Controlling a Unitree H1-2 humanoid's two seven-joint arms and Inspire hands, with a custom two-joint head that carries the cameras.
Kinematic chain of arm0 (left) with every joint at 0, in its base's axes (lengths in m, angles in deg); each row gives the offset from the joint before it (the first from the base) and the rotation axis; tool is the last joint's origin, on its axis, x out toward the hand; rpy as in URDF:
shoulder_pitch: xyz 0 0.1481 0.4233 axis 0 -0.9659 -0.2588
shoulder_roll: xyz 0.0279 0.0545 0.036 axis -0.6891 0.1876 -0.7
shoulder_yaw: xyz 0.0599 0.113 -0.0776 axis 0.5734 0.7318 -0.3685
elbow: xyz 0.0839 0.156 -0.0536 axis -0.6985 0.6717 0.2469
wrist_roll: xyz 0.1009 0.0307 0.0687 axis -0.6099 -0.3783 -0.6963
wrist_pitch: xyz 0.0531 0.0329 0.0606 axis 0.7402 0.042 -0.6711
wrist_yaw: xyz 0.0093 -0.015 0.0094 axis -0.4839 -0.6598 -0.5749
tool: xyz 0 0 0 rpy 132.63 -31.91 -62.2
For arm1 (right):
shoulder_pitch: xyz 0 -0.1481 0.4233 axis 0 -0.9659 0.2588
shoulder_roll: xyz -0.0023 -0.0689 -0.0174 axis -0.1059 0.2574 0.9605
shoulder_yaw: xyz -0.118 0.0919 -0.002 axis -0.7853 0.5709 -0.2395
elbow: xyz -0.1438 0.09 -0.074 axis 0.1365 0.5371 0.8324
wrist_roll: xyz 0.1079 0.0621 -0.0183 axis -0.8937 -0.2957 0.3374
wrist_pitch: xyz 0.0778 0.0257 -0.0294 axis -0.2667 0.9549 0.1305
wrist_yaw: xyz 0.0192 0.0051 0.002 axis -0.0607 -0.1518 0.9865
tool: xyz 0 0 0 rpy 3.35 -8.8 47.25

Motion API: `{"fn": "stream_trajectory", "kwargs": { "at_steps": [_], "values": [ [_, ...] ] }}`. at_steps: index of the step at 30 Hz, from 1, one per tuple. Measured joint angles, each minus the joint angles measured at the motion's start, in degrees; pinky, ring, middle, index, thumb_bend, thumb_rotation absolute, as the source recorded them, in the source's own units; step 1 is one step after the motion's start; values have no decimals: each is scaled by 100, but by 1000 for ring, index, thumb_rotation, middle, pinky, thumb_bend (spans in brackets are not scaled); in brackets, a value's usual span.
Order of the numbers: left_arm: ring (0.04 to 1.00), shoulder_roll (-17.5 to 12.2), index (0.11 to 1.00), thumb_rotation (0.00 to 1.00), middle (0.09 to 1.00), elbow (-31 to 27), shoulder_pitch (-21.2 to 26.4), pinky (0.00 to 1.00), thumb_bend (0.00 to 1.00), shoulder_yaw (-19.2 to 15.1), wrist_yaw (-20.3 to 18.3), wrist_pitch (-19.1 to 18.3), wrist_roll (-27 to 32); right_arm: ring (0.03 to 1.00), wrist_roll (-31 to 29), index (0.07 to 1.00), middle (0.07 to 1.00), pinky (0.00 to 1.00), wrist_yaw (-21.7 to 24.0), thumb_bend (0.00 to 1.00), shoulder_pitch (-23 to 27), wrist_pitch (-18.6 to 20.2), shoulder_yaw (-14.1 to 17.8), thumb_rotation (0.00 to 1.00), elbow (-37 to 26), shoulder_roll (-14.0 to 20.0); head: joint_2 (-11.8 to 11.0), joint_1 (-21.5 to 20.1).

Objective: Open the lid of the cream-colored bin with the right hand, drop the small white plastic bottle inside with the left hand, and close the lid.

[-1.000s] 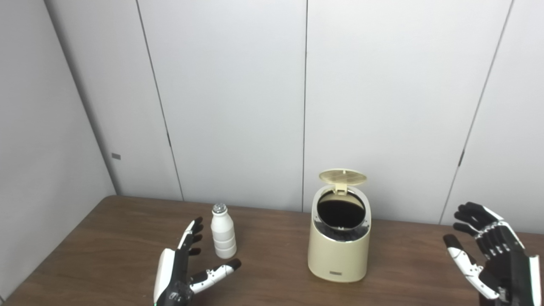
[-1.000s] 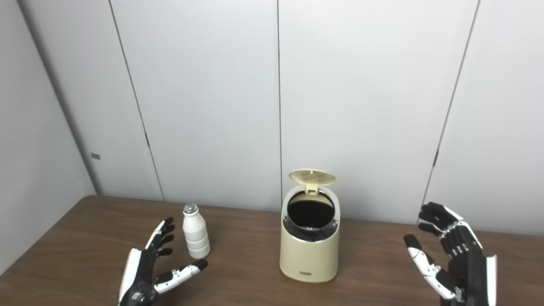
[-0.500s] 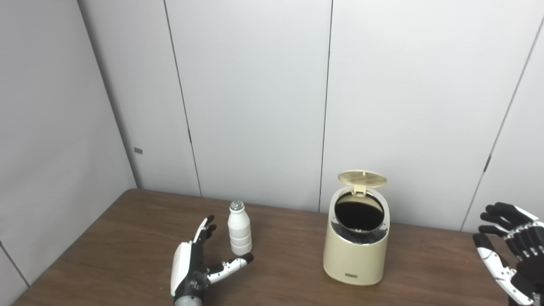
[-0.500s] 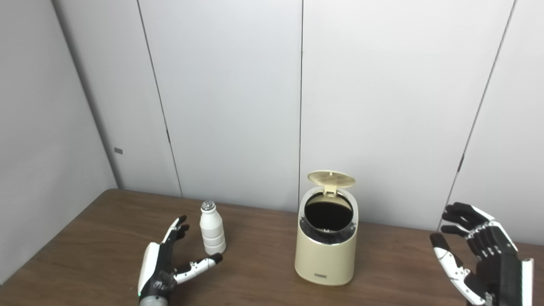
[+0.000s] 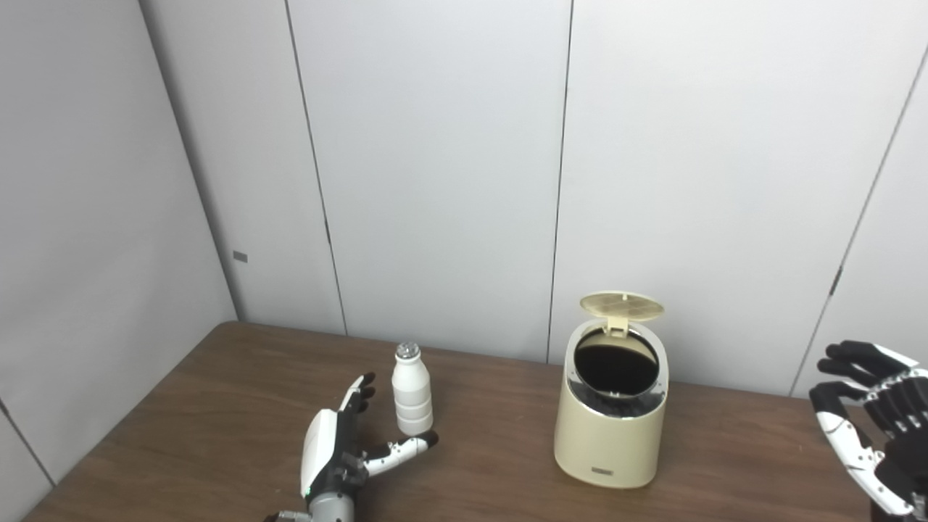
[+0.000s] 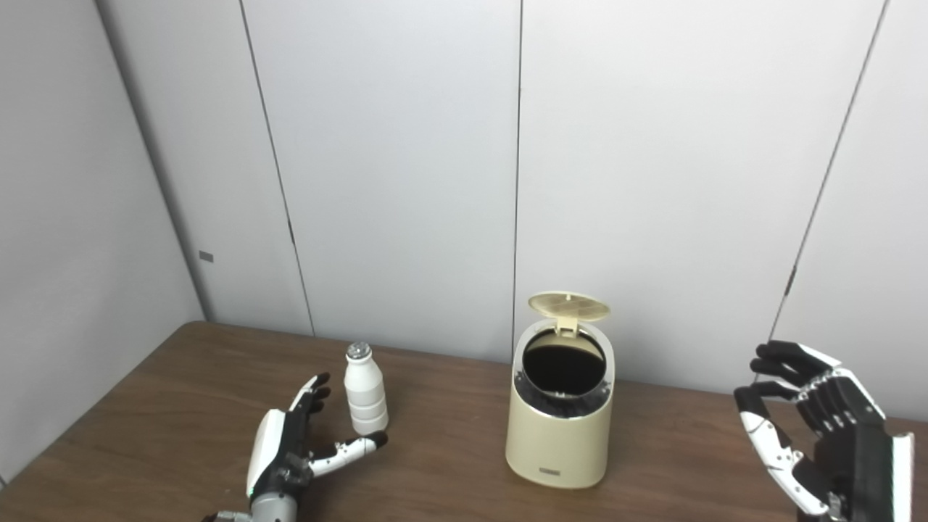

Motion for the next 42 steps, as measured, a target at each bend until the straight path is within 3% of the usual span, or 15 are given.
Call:
{"fn": "stream_trajectory", "kwargs": {
  "at_steps": [5,11,23,27,30,33,34,35,38,42],
  "values": [
    [827,3,926,389,826,4,124,883,1000,6,-3,-190,11,633,0,622,655,511,-1,179,-12,124,-15,114,-133,-60,9,0],
    [838,-8,939,383,854,5,297,992,1000,63,-54,-288,34,639,13,625,660,517,1,161,-12,165,-32,94,-151,-92,0,-9],
    [895,-53,940,340,893,370,495,1000,1000,157,-172,-376,162,635,145,626,659,513,-6,165,-13,169,-33,73,-151,-93,-18,-62],
    [856,-115,898,281,853,619,626,1000,1000,190,-155,-369,176,633,191,629,657,510,-8,164,-17,168,-39,75,-150,-95,-26,-88],
    [722,-73,741,68,720,867,692,872,936,168,368,-52,119,629,228,626,655,509,-8,170,-18,168,-41,82,-150,-96,-26,-114],
    [618,38,615,7,611,1337,792,805,873,44,1238,453,-21,628,242,627,654,509,-9,173,-20,168,-41,91,-150,-102,-44,-132],
    [589,78,585,3,583,1534,854,740,859,-18,1509,665,-21,627,241,627,654,510,-10,176,-21,168,-40,93,-150,-103,-44,-132],
    [547,105,532,1,526,1738,927,601,661,-84,1746,845,-11,625,237,625,652,509,-8,182,-21,168,-42,96,-150,-104,-53,-158],
    [455,110,503,0,484,2265,1207,388,523,-241,2228,1241,79,628,201,628,653,514,-1,192,-28,164,-45,108,-148,-112,-53,-184],
    [422,69,505,0,468,2903,1558,323,504,-398,2674,1722,313,626,192,628,653,512,10,199,-42,162,-51,131,-148,-112,-35,-193]
  ]
}}
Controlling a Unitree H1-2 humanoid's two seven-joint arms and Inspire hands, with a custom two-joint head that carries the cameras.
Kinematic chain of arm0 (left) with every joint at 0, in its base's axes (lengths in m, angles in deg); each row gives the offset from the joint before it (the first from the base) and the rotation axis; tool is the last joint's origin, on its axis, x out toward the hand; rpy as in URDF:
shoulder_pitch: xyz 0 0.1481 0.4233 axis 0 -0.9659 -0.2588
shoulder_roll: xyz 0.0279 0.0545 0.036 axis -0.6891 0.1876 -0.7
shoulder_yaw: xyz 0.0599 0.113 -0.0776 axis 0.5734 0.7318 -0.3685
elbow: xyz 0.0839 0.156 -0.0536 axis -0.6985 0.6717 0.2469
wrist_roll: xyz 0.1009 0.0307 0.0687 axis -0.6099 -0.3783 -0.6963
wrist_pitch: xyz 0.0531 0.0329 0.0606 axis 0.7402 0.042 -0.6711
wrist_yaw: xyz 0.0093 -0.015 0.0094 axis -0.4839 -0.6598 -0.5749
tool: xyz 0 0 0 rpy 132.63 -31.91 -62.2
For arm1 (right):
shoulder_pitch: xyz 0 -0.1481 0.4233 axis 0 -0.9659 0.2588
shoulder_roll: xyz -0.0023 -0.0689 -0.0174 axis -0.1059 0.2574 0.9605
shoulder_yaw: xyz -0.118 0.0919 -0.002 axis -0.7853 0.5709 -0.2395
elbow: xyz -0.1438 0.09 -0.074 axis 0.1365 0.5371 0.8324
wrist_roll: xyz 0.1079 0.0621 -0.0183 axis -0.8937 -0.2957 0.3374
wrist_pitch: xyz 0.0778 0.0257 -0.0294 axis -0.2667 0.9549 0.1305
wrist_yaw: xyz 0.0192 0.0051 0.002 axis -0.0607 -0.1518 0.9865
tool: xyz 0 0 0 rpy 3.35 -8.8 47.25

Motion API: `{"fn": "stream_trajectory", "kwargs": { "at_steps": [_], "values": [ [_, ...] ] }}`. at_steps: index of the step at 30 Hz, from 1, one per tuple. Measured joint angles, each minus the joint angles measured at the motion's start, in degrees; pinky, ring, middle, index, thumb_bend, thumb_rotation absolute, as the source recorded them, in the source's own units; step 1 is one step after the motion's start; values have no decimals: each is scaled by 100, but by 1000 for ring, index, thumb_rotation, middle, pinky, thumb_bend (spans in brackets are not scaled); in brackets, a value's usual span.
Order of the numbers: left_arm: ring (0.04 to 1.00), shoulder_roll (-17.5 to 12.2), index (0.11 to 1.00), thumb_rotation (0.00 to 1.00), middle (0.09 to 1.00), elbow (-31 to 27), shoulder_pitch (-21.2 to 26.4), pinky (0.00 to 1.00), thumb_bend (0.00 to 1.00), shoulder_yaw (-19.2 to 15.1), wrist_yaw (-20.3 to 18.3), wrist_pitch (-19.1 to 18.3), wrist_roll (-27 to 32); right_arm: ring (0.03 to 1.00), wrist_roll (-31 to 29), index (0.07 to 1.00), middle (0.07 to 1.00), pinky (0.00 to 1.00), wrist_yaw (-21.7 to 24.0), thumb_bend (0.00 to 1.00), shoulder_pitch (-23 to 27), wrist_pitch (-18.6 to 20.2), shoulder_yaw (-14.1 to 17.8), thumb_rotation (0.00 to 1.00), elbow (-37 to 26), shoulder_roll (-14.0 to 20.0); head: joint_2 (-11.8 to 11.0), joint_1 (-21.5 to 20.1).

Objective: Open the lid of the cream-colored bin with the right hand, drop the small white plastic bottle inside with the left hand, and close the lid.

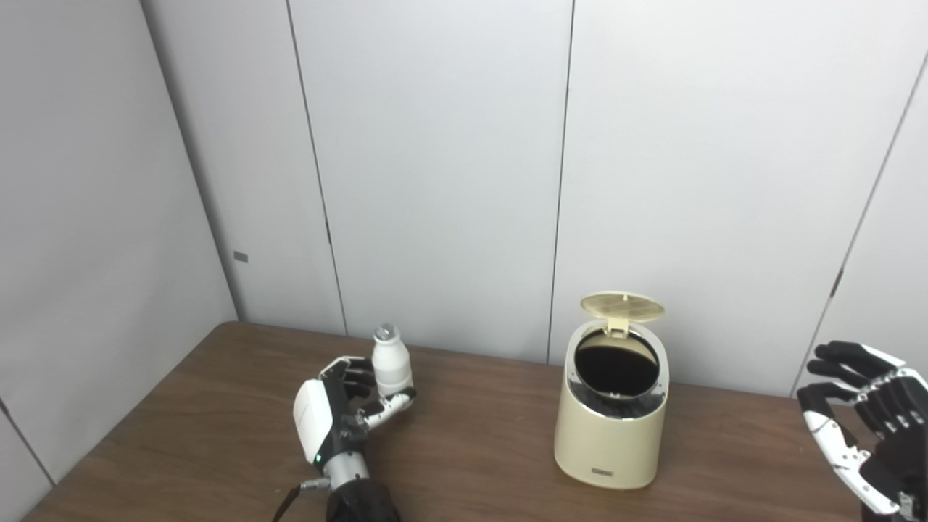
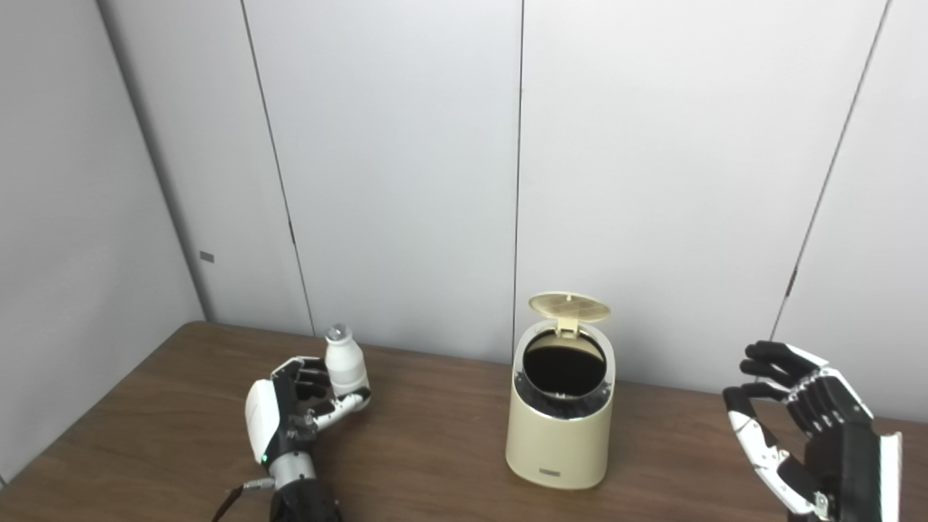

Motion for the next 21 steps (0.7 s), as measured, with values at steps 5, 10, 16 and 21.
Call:
{"fn": "stream_trajectory", "kwargs": {
  "at_steps": [5,10,16,21],
  "values": [
    [411,-10,506,0,448,166,75,305,503,47,116,378,119,633,9,633,657,523,29,197,-43,0,-6,103,0,8,9,0],
    [416,-8,501,0,448,-3,-18,312,504,101,33,538,198,628,21,633,655,522,38,197,-49,-21,-16,83,11,8,0,-9],
    [431,6,493,0,466,-430,-179,330,505,149,-169,536,307,639,50,641,666,536,38,210,-48,-101,-24,93,134,21,-9,-52],
    [440,72,492,0,469,-1158,-340,340,505,251,-369,569,323,653,14,650,676,561,46,227,-47,-257,-24,117,323,25,-18,-141]
  ]
}}
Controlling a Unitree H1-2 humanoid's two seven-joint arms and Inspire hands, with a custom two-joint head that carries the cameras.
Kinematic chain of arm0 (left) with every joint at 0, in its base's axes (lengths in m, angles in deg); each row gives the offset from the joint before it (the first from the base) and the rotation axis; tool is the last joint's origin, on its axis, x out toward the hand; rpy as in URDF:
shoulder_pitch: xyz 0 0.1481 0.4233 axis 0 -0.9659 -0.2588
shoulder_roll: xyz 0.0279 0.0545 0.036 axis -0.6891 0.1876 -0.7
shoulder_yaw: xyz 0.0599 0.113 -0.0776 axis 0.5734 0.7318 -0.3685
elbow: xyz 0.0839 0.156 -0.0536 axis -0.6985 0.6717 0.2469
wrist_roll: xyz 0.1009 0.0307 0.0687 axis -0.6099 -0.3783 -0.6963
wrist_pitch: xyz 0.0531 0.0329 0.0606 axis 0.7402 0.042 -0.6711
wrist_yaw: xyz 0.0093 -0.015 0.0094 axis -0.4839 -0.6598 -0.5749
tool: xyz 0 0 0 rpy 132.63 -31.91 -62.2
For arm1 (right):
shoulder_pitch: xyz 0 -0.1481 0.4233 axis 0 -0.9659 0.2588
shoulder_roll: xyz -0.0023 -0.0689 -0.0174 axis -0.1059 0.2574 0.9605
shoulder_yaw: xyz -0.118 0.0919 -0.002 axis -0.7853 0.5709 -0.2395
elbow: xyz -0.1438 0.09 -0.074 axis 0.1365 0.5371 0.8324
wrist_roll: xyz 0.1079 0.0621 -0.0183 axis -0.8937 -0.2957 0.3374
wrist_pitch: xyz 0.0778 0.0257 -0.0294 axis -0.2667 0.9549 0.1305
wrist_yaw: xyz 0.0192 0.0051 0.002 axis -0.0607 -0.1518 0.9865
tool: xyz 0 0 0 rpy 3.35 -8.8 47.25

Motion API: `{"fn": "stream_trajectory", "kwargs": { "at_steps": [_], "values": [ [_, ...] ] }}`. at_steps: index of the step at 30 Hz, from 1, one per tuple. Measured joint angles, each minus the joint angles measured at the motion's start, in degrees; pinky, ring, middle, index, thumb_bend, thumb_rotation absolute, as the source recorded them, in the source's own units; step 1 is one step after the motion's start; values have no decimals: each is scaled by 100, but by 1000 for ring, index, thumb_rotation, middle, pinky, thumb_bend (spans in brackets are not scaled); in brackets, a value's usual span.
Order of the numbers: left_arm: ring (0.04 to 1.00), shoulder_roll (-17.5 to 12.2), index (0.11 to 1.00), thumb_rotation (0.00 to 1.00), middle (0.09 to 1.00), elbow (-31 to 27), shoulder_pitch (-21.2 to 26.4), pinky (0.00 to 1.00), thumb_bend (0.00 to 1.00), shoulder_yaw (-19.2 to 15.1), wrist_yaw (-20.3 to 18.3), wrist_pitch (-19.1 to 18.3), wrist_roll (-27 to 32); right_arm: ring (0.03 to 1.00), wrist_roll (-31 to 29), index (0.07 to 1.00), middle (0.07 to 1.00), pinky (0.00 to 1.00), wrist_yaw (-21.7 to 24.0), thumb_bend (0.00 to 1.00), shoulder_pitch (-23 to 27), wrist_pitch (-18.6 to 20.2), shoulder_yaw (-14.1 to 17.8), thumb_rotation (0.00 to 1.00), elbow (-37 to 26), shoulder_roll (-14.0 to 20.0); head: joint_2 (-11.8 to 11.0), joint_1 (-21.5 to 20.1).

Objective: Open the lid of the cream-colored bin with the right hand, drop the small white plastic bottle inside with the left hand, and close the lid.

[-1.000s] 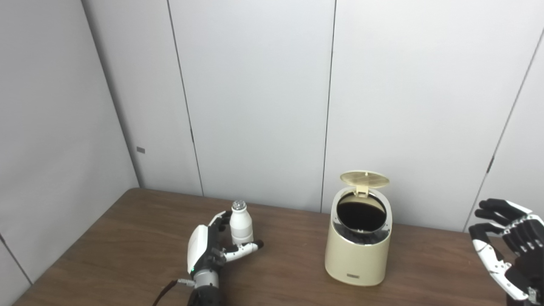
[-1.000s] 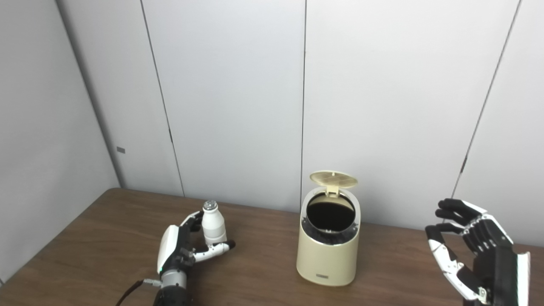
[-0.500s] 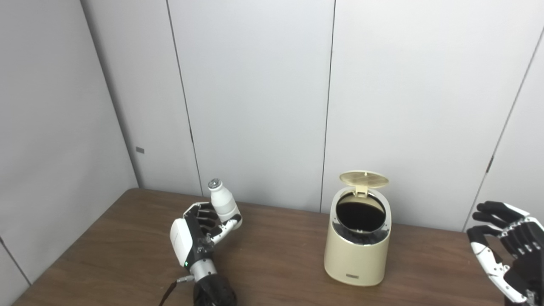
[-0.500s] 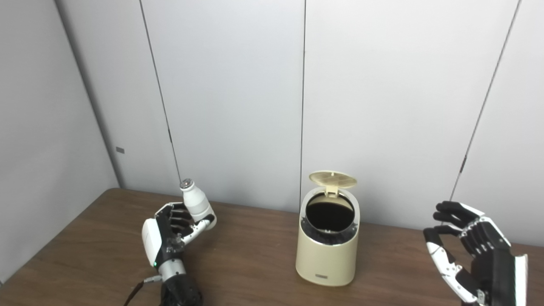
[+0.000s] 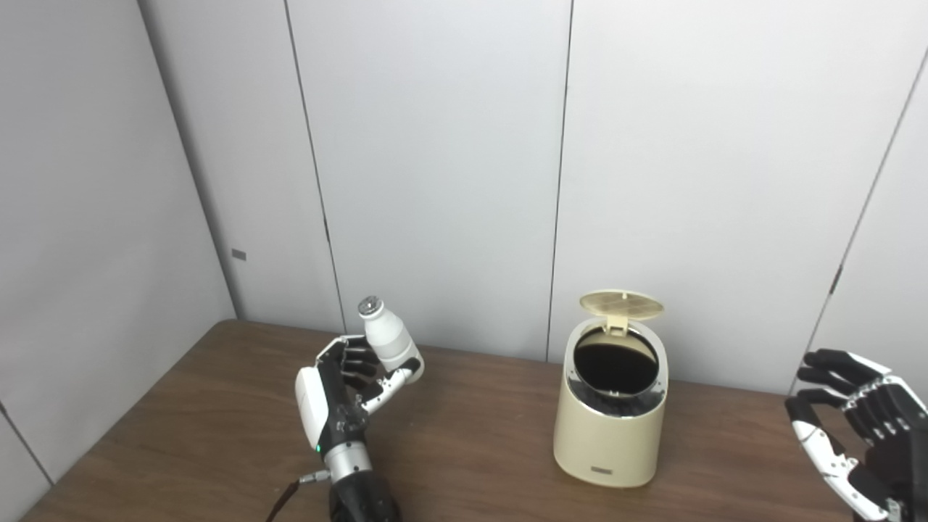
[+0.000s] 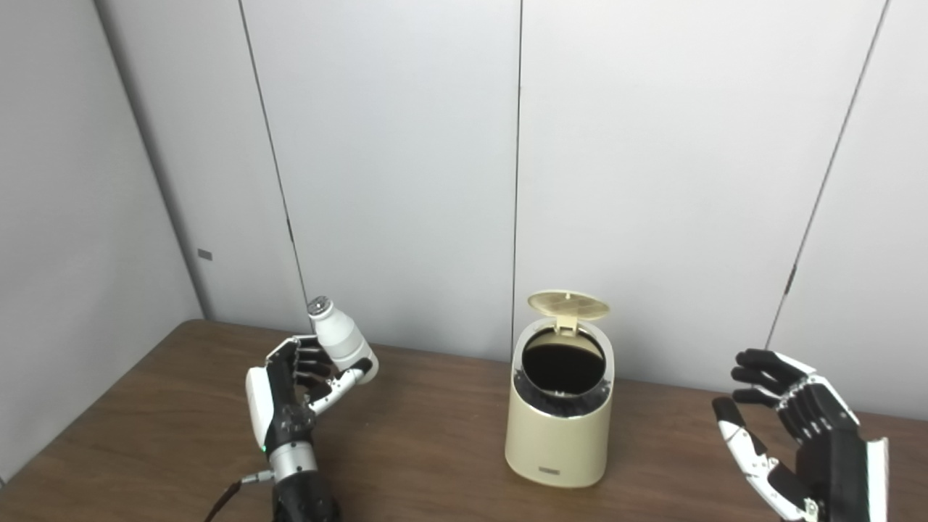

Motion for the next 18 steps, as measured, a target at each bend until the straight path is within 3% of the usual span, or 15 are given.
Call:
{"fn": "stream_trajectory", "kwargs": {
  "at_steps": [8,9,12,18],
  "values": [
    [477,269,462,0,488,-1352,-308,385,503,330,-592,225,45,693,-69,682,712,621,-5,272,33,-454,27,155,569,56,-9,-220],
    [472,317,456,0,499,-1505,-328,457,504,365,-684,237,46,696,-70,687,714,625,-11,276,38,-522,34,172,663,72,-17,-255],
    [652,410,458,0,498,-1770,-331,651,522,473,-907,291,59,697,-67,695,716,624,-16,290,62,-691,40,210,907,118,-35,-351],
    [821,562,477,0,496,-2004,-323,855,523,676,-1412,517,143,704,-98,699,718,638,-68,324,100,-815,41,241,1010,125,-44,-466]
  ]
}}
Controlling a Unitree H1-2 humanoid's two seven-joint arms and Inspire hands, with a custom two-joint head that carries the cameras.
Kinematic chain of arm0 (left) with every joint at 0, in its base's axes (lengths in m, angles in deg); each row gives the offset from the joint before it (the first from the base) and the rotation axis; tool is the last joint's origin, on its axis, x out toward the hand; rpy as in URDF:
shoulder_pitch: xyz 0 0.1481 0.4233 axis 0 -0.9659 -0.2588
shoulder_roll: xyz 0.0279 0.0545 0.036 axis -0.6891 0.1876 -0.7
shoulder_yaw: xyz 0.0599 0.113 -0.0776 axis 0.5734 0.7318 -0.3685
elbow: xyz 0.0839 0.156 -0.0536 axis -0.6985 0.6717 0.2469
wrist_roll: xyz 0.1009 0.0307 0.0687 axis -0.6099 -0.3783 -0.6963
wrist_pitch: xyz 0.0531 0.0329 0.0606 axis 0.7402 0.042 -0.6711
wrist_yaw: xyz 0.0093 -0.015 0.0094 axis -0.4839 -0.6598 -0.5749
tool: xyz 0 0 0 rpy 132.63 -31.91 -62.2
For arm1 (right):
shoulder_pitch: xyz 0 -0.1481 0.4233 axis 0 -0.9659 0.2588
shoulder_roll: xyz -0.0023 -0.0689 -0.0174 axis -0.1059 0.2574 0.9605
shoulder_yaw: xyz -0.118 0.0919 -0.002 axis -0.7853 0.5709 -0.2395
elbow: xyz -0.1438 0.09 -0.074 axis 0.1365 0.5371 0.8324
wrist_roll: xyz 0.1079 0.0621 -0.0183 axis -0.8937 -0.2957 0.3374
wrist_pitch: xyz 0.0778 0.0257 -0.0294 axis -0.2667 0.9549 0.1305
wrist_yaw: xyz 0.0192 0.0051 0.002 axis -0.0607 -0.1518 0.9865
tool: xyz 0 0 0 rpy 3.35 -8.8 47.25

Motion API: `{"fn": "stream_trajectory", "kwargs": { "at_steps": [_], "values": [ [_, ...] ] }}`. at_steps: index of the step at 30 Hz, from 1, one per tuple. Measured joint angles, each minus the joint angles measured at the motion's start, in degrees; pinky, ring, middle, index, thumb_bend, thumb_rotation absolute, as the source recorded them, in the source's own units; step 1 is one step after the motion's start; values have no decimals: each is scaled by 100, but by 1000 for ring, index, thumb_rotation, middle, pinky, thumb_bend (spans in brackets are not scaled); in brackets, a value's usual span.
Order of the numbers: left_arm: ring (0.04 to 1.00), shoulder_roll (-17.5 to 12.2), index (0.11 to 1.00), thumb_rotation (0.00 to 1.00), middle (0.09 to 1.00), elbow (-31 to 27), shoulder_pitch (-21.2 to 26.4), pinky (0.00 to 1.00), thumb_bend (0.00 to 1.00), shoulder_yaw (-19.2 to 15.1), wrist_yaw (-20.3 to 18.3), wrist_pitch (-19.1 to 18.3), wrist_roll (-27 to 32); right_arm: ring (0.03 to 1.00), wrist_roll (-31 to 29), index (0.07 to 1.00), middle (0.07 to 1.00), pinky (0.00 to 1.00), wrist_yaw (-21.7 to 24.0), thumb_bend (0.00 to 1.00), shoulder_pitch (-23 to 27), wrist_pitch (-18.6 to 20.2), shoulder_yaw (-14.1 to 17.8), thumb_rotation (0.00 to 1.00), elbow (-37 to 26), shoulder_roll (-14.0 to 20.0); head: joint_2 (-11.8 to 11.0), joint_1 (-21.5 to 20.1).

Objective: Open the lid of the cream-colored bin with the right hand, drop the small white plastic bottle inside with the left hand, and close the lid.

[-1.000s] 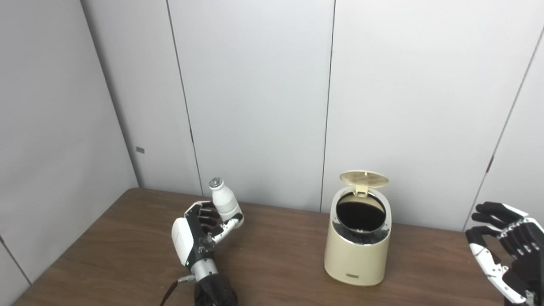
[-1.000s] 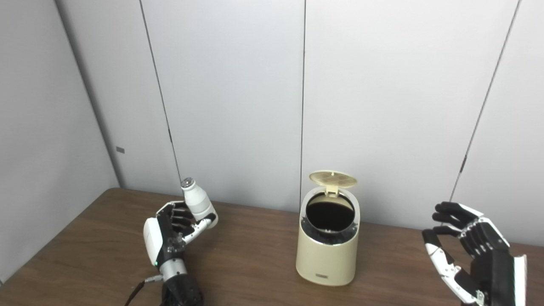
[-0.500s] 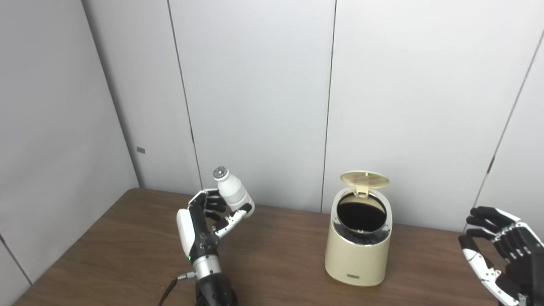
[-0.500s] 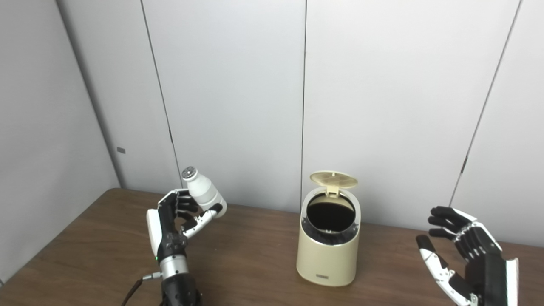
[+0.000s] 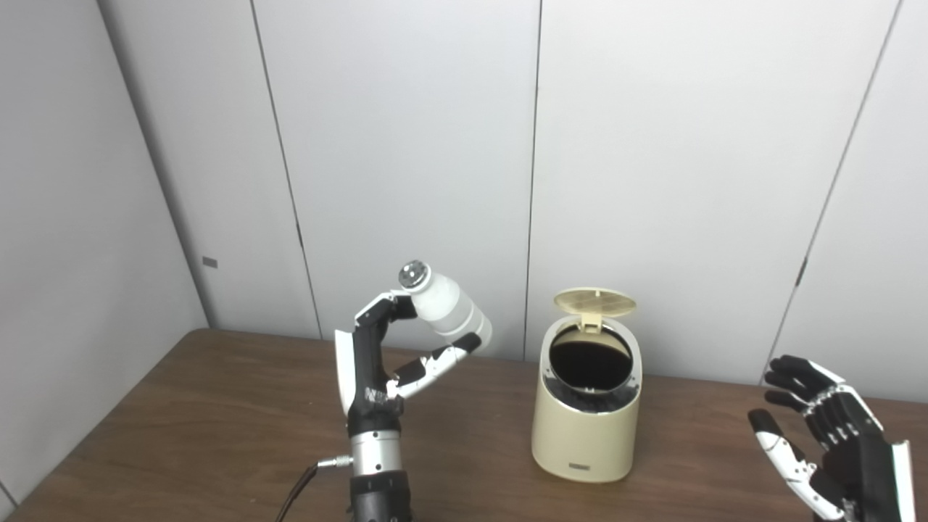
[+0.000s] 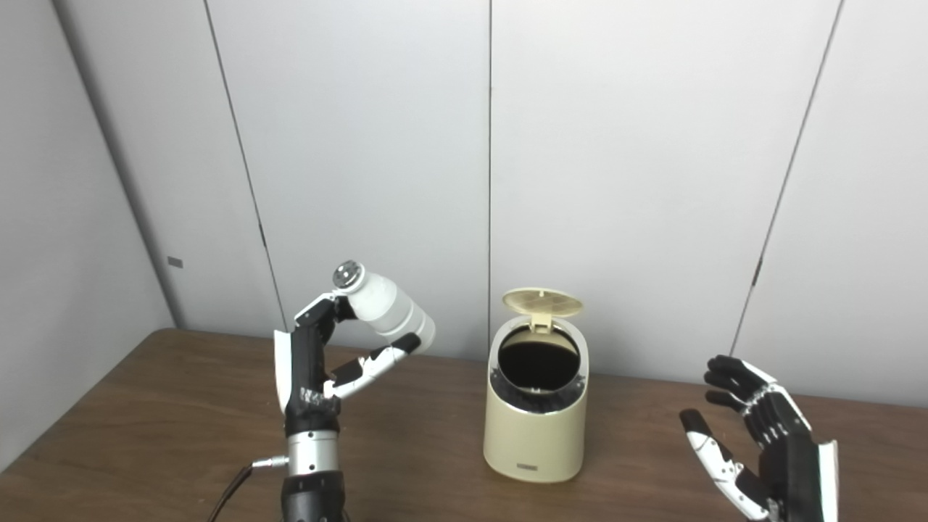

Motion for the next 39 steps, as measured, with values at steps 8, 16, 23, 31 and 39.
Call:
{"fn": "stream_trajectory", "kwargs": {
  "at_steps": [8,16,23,31,39],
  "values": [
    [858,254,480,45,706,-20,104,1000,522,122,-115,112,-196,707,-95,699,719,642,-12,343,17,-24,-19,269,33,-15,-26,-132],
    [840,363,480,49,590,547,404,1000,521,304,-100,558,-551,701,-146,696,717,632,-59,344,20,-27,-24,268,32,-129,-70,-281],
    [831,327,465,25,527,1145,526,1000,522,509,-27,752,-648,704,-110,691,719,636,-103,353,20,-29,-28,286,30,-146,-97,-386],
    [813,201,460,0,501,1863,859,1000,524,953,472,807,-850,702,-26,696,715,637,-175,342,17,-32,-34,281,26,-213,-105,-510],
    [816,-69,460,0,497,2413,986,1000,525,1591,1021,813,-911,704,57,701,719,637,-188,329,-11,-34,-39,271,-110,-252,-114,-624]
  ]
}}
